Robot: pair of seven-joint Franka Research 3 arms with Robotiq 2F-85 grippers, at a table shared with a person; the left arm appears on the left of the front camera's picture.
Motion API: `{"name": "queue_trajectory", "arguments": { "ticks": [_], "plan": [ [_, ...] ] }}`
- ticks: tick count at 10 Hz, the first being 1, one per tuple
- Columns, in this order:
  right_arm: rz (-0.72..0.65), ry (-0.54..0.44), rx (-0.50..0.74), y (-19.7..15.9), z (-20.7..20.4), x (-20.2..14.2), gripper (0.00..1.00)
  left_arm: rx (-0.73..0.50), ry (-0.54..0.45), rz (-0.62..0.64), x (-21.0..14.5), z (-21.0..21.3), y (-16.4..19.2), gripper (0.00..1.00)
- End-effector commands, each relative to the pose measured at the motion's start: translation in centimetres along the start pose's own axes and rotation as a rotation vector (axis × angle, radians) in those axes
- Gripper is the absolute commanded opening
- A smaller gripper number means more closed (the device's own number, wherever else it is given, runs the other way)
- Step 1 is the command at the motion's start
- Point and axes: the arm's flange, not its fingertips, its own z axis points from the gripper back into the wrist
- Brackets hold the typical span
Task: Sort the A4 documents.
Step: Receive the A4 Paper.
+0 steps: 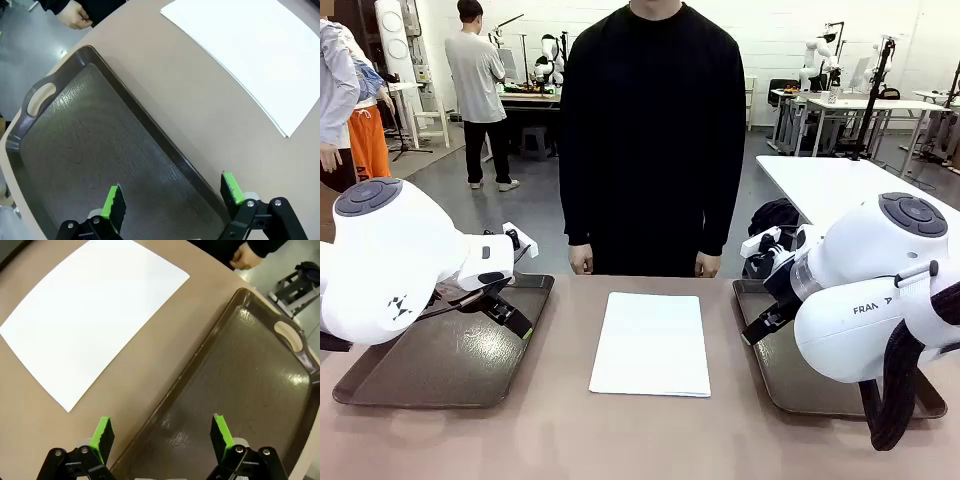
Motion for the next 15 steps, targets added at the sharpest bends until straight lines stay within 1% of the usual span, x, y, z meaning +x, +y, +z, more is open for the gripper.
{"name": "queue_trajectory", "arguments": {
  "ticks": [1, 13, 14, 15],
  "plan": [
    [0.000, 0.000, 0.000, 0.0, 0.0, 0.0, 1.00, 0.000, 0.000, 0.000, 0.0, 0.0, 0.0, 1.00],
    [0.001, 0.000, 0.000, 0.0, 0.0, 0.0, 1.00, 0.000, 0.000, 0.000, 0.0, 0.0, 0.0, 1.00],
    [0.020, -0.034, 0.007, -1.9, 1.5, 0.0, 1.00, 0.000, 0.000, -0.001, 0.0, 0.0, 0.0, 1.00],
    [0.032, -0.062, -0.040, -4.1, 3.4, -0.7, 1.00, 0.010, -0.027, 0.023, -1.6, 2.6, 1.6, 1.00]
  ]
}}
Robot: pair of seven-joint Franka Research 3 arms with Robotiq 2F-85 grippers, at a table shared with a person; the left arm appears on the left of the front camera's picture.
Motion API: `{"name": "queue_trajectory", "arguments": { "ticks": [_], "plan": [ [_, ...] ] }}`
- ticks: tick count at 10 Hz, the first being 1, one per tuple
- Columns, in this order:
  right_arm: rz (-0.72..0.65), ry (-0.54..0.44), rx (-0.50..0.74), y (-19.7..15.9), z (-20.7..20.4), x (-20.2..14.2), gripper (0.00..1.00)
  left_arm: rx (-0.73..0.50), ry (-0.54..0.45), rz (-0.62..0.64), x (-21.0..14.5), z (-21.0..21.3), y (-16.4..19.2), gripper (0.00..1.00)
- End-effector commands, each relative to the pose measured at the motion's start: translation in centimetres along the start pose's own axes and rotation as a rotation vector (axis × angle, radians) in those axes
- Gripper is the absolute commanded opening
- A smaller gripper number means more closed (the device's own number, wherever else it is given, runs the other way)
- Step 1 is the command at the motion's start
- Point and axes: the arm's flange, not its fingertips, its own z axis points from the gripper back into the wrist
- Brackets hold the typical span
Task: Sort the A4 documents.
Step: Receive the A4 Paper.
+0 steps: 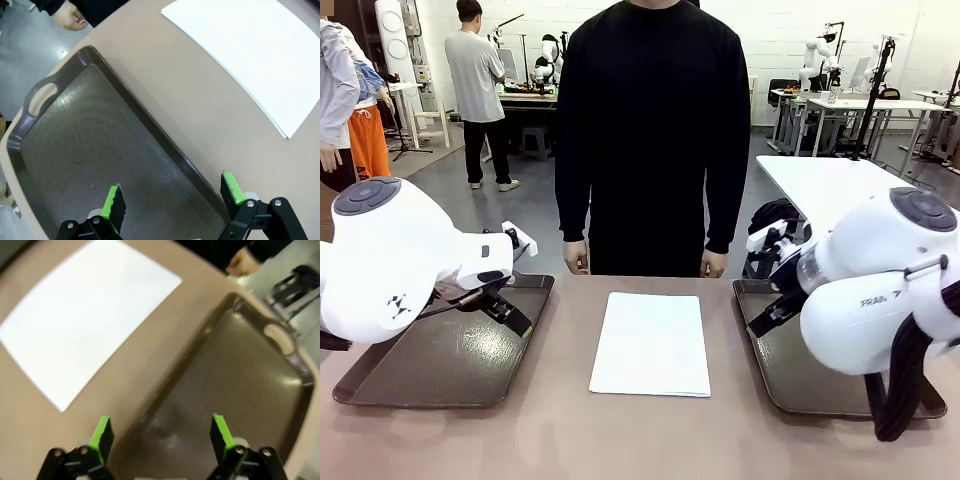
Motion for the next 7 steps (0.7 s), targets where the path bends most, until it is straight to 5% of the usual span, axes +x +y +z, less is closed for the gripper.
{"name": "queue_trajectory", "arguments": {
  "ticks": [1, 4, 5, 7],
  "plan": [
    [0.025, -0.044, -0.008, -4.3, 3.4, -1.8, 1.00, 0.037, -0.018, 0.071, -4.0, 4.4, 3.2, 1.00],
    [0.028, -0.148, 0.124, -8.5, 7.4, -3.8, 1.00, -0.005, -0.160, 0.149, -8.0, 11.0, 5.3, 1.00],
    [0.028, -0.218, 0.253, -9.4, 8.9, -4.2, 1.00, -0.038, -0.219, 0.132, -8.7, 12.4, 5.5, 1.00],
    [0.053, -0.257, 0.271, -11.2, 11.3, -5.3, 1.00, -0.161, -0.350, 0.071, -10.7, 15.2, 6.0, 1.00]
  ]
}}
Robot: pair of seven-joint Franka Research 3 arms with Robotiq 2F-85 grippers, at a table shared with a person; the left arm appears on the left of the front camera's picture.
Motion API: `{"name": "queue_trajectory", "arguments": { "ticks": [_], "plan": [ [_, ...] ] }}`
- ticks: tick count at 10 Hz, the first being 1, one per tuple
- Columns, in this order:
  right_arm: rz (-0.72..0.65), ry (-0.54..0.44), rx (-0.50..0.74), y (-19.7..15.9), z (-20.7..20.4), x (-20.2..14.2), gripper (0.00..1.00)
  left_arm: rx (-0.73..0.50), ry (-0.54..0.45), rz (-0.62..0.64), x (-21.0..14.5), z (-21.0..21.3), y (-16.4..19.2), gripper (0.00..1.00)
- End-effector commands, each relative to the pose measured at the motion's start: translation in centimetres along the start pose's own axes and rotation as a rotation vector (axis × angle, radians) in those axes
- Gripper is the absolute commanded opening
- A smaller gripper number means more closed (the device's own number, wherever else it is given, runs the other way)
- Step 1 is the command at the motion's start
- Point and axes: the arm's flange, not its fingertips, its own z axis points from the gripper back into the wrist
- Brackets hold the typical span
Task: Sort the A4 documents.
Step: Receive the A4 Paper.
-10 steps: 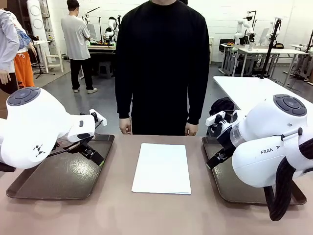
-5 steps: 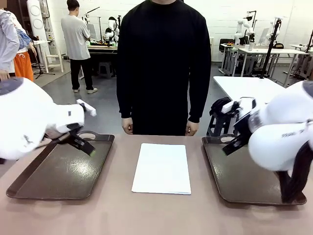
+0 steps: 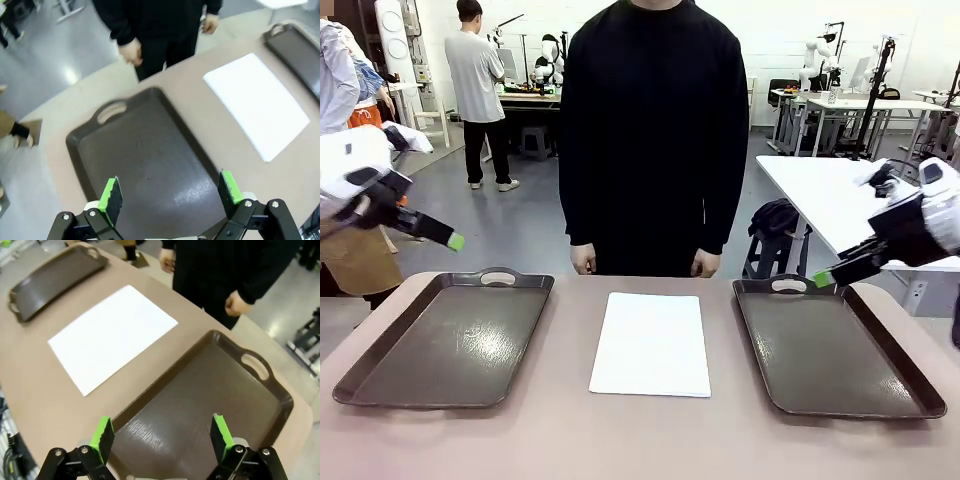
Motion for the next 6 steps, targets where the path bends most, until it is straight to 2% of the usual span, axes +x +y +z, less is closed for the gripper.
{"name": "queue_trajectory", "arguments": {
  "ticks": [1, 4, 6],
  "plan": [
    [0.004, -0.011, 0.035, -1.0, 1.7, -2.3, 1.00, -0.111, -0.048, -0.028, -10.7, 2.8, -2.1, 1.00],
    [-0.038, -0.038, 0.063, -1.8, 2.4, -3.5, 1.00, -0.113, 0.010, -0.020, -12.2, 2.1, -1.7, 1.00],
    [-0.072, -0.074, 0.079, -2.7, 3.4, -4.3, 1.00, -0.133, 0.083, -0.046, -13.2, 1.1, -1.5, 1.00]
  ]
}}
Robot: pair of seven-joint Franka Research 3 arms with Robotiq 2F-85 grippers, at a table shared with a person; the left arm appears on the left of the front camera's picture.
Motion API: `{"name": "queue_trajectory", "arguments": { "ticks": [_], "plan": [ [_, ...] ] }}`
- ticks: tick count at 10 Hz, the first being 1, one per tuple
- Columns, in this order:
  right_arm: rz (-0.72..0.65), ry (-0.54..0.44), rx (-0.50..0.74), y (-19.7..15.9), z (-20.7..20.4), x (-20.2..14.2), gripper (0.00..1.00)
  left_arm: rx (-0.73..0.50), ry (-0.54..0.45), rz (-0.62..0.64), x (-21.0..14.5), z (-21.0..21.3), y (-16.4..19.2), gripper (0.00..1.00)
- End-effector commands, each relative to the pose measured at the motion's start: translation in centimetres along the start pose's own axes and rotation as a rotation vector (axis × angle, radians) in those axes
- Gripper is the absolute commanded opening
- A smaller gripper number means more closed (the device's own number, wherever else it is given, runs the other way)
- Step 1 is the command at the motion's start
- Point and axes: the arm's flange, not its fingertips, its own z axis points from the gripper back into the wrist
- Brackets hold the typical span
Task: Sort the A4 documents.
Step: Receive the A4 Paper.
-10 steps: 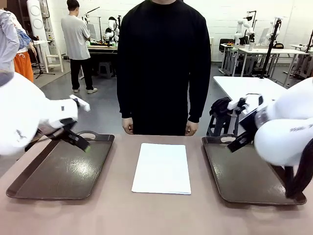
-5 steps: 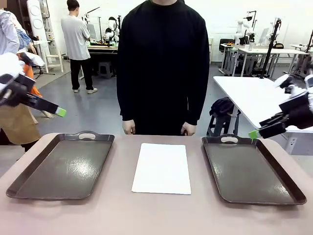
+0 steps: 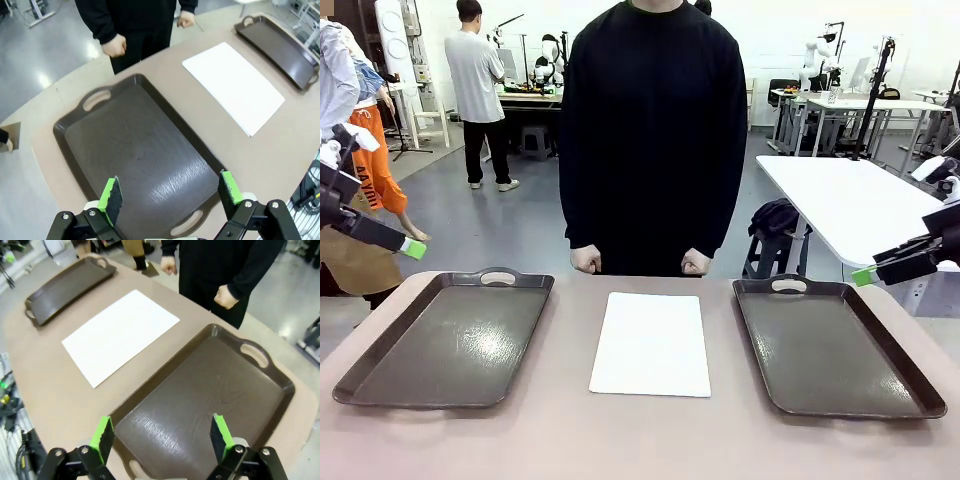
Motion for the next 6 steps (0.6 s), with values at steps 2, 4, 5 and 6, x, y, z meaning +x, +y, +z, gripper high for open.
{"name": "queue_trajectory", "arguments": {
  "ticks": [2, 4, 5, 6],
  "plan": [
    [-0.025, -0.036, 0.050, -0.5, 0.1, -1.7, 1.00, -0.002, 0.046, -0.042, -10.2, -2.3, -4.9, 1.00],
    [-0.012, -0.025, 0.066, -0.3, -0.3, -1.7, 1.00, -0.009, 0.051, -0.034, -10.9, -2.4, -5.3, 1.00],
    [-0.006, -0.020, 0.066, -0.3, -0.4, -1.7, 1.00, -0.004, 0.043, -0.028, -11.2, -2.4, -5.4, 1.00],
    [-0.001, -0.015, 0.067, -0.3, -0.6, -1.6, 1.00, -0.001, 0.033, -0.029, -11.2, -2.3, -5.5, 1.00]
  ]
}}
